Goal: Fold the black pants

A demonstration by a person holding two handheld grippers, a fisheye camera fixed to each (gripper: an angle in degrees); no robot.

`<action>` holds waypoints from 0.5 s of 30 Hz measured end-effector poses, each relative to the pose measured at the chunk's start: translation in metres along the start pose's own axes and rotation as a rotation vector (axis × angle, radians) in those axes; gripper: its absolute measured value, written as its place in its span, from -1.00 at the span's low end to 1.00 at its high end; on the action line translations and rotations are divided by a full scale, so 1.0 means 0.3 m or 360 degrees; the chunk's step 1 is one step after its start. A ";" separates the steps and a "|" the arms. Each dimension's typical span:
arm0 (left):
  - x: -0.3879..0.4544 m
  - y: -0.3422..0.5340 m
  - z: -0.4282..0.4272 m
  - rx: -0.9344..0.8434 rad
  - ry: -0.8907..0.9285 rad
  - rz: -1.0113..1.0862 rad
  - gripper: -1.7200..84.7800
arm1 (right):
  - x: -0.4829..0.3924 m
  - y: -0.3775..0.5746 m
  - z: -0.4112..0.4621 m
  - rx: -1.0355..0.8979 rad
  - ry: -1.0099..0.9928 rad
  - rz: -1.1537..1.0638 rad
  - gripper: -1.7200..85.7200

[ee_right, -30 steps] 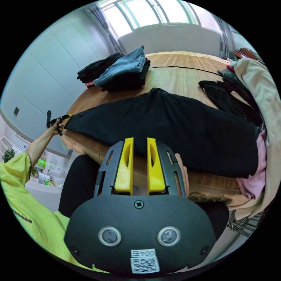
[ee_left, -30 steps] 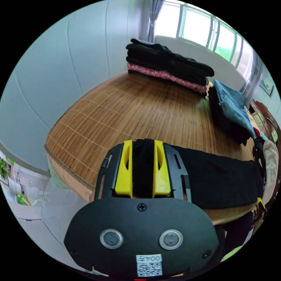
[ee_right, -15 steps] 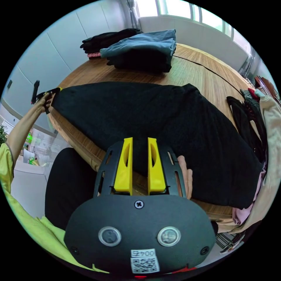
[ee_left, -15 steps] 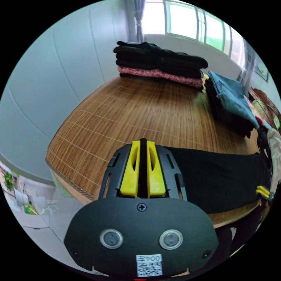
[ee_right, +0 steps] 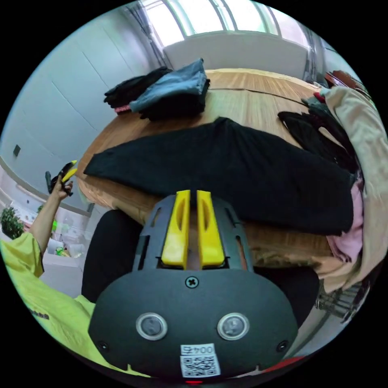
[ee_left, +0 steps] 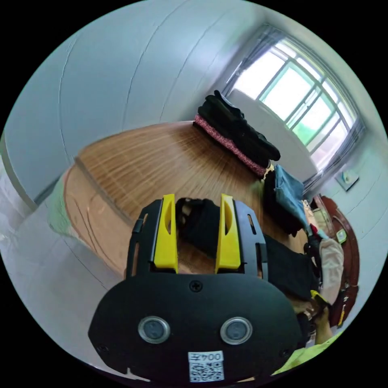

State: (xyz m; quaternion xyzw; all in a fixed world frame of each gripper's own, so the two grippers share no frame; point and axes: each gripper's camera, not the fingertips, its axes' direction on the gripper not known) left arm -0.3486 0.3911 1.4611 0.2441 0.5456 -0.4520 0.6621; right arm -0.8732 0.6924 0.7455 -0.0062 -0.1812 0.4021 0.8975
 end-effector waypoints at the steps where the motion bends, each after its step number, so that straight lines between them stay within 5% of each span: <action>1: -0.069 0.039 -0.013 -0.0017 0.0037 -0.0054 -0.61 | 0.005 0.010 0.004 -0.0046 0.0048 0.0022 -0.91; 11: -0.331 0.266 0.070 -0.0234 0.0707 -0.0559 -0.60 | -0.015 0.169 0.079 -0.0213 -0.0161 0.0071 -0.76; 15: -0.386 0.286 0.090 -0.0278 0.0772 -0.0766 -0.59 | -0.034 0.181 0.098 -0.0212 -0.0238 0.0094 -0.75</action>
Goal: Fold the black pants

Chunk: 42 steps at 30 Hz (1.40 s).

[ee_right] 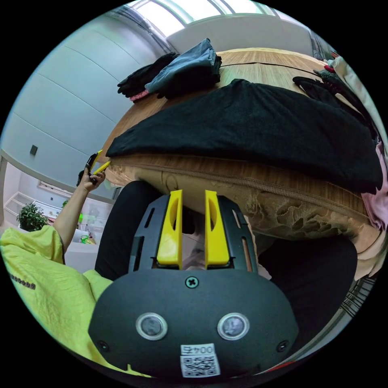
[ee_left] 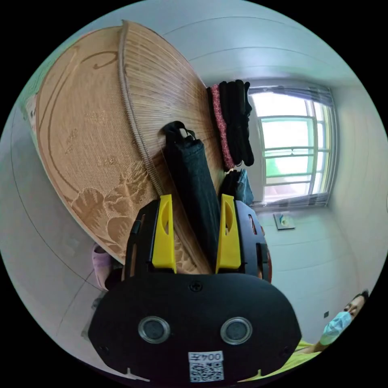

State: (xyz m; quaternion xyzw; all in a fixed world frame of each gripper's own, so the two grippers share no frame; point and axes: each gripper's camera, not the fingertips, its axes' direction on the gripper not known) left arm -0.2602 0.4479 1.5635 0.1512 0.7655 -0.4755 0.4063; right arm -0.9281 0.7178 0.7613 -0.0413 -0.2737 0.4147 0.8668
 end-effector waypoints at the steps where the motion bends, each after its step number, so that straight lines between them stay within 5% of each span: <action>1: -0.013 -0.008 -0.010 0.0016 0.0027 -0.0032 -0.58 | -0.004 0.000 0.003 -0.0001 -0.0002 -0.0006 -0.75; 18: -0.106 -0.105 -0.059 0.0102 0.0290 -0.0161 -0.62 | -0.055 -0.050 0.062 0.0011 0.0003 -0.0029 -0.79; 27: -0.055 -0.097 -0.069 0.0178 0.0231 -0.0187 -0.67 | -0.108 -0.090 0.090 0.0025 -0.0001 -0.0065 -0.80; 34: 0.095 -0.021 -0.006 0.0180 -0.0175 0.0014 -0.84 | -0.210 -0.184 0.113 0.0088 0.0095 -0.0229 -0.82; 42: 0.254 0.141 0.002 0.0359 -0.0123 0.0198 -0.88 | -0.479 -0.507 0.242 0.0209 0.0198 -0.0507 -0.97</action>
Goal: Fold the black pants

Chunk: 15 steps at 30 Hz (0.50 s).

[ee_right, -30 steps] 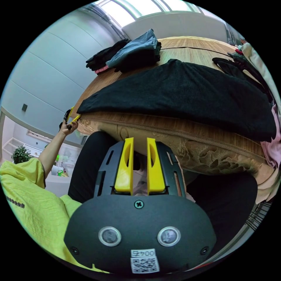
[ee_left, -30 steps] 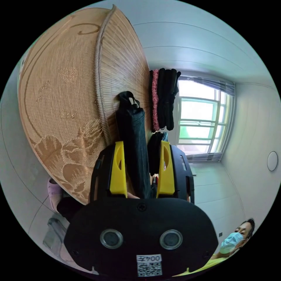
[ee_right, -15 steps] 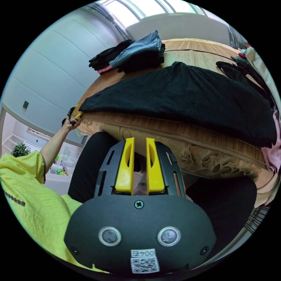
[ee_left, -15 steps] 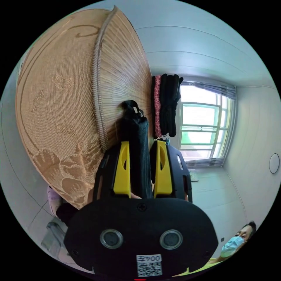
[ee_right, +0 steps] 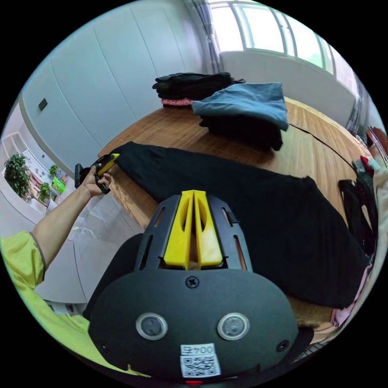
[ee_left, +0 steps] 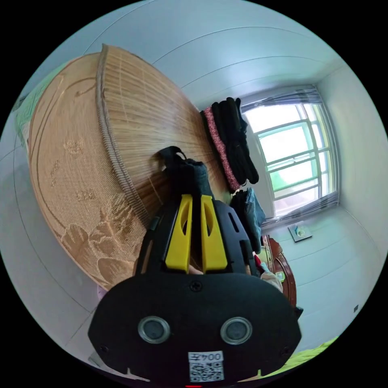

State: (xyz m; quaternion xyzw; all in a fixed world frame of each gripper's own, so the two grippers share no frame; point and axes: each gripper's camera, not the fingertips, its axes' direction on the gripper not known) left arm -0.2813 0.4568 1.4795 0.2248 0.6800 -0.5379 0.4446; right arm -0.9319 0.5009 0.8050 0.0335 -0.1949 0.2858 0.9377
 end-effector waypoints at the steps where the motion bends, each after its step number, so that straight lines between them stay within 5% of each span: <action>1: 0.036 0.025 -0.008 0.0038 0.0035 0.0047 -0.89 | -0.015 -0.025 0.019 -0.0007 -0.0011 -0.0019 -0.97; 9: 0.322 0.184 -0.055 0.0176 0.0151 0.0363 -0.89 | -0.067 -0.229 0.353 -0.0408 -0.0040 -0.0033 -0.96; 15: 0.694 0.333 -0.077 0.0227 0.0211 0.0760 -0.89 | 0.030 -0.252 0.324 -0.0359 -0.0183 0.0122 -0.97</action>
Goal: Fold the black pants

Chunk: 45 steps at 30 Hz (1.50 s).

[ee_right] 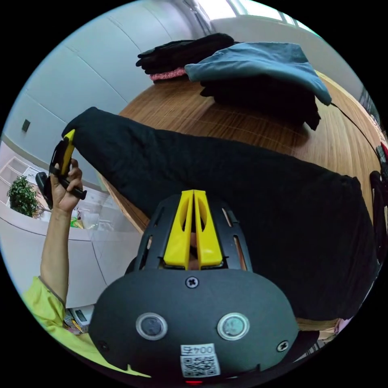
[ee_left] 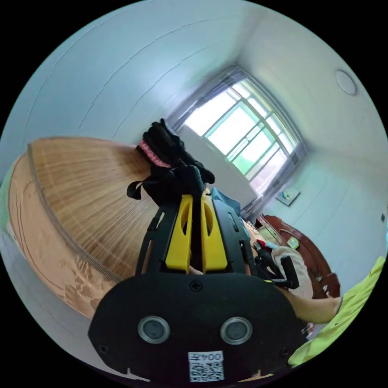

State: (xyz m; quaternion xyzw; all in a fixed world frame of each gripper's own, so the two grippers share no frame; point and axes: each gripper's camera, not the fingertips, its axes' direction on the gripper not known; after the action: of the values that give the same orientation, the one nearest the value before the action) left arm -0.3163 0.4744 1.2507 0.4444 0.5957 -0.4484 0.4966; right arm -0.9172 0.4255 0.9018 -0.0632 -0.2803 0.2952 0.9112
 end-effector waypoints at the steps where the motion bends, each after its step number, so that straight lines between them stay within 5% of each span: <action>1: 0.102 -0.009 0.011 -0.0003 0.0027 0.0104 -0.89 | 0.011 0.001 -0.007 0.0005 0.0003 0.0012 -0.97; 12: 1.242 0.141 0.200 -0.0235 0.0254 0.1407 -0.89 | 0.363 0.154 -0.274 0.0258 -0.0094 0.0329 -0.98; 19: 1.791 0.804 0.608 -0.0765 0.0148 0.2110 -0.86 | 0.632 0.427 -0.417 0.0422 -0.0102 0.0629 -0.97; 23: 1.847 1.184 0.880 -0.1308 -0.0087 0.2124 -0.79 | 0.736 0.578 -0.433 0.0385 -0.0067 0.0731 -0.94; 30: 1.925 0.983 0.733 -0.1012 0.0152 0.1644 -0.75 | 0.819 0.640 -0.472 0.0547 -0.0363 0.0694 -0.77; 37: 1.572 0.633 0.603 -0.0669 0.0073 0.0728 -0.83 | 0.876 0.530 -0.376 0.0485 -0.0826 0.0826 -0.70; 45: 1.393 0.754 0.433 -0.0738 -0.0343 0.0983 -0.75 | 0.927 0.389 -0.288 0.0301 -0.0907 0.0964 -0.67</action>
State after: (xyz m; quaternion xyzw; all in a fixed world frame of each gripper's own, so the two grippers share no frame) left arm -0.1174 0.4288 0.8021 0.4292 0.4640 -0.1756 0.7547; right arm -0.7426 0.6849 0.9286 0.0254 -0.4614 0.5797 0.6711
